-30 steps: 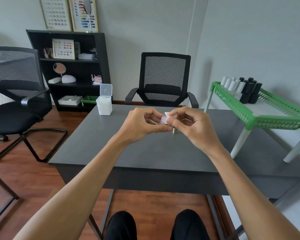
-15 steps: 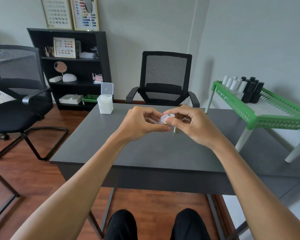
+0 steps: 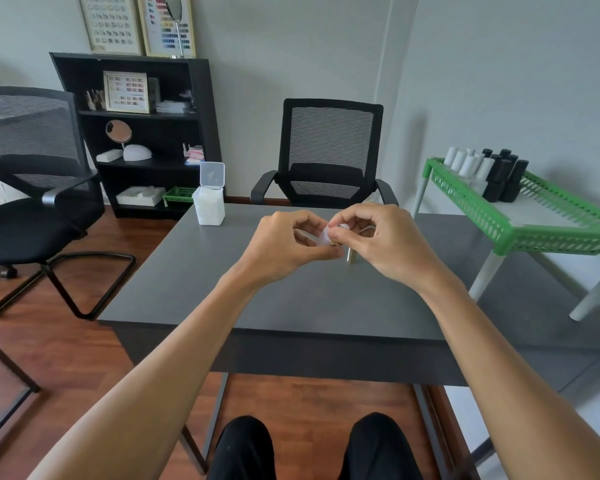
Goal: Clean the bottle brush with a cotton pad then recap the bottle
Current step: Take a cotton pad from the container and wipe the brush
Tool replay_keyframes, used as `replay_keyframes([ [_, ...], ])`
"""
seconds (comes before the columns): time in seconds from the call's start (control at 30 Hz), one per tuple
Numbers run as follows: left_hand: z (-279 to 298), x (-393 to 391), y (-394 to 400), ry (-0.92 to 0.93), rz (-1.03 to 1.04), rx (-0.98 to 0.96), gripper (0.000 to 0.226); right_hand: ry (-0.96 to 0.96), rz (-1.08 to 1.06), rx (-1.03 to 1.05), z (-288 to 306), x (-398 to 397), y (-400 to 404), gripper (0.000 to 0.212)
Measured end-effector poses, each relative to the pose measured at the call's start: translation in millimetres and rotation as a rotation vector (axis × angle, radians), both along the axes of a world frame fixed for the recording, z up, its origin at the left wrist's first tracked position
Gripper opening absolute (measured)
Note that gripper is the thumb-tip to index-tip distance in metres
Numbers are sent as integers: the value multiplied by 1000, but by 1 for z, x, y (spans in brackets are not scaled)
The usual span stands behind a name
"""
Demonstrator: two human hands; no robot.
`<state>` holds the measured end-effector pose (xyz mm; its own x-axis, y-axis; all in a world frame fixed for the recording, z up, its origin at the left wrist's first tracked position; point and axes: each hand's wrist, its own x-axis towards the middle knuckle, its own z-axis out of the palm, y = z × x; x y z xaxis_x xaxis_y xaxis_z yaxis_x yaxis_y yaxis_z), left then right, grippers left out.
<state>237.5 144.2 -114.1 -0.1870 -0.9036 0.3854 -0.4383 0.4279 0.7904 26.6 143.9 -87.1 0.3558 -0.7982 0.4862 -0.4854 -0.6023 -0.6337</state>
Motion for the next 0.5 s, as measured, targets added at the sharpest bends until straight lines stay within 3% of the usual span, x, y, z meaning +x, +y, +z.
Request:
replay_keyframes([
  [0.27,-5,1,-5,-78,27,0,37,-31,-25,-17,-8,2,-3,4],
  [0.5,-5,8,-3,-45,-76,84,35,-147,98,229,-9,-9,-9,7],
])
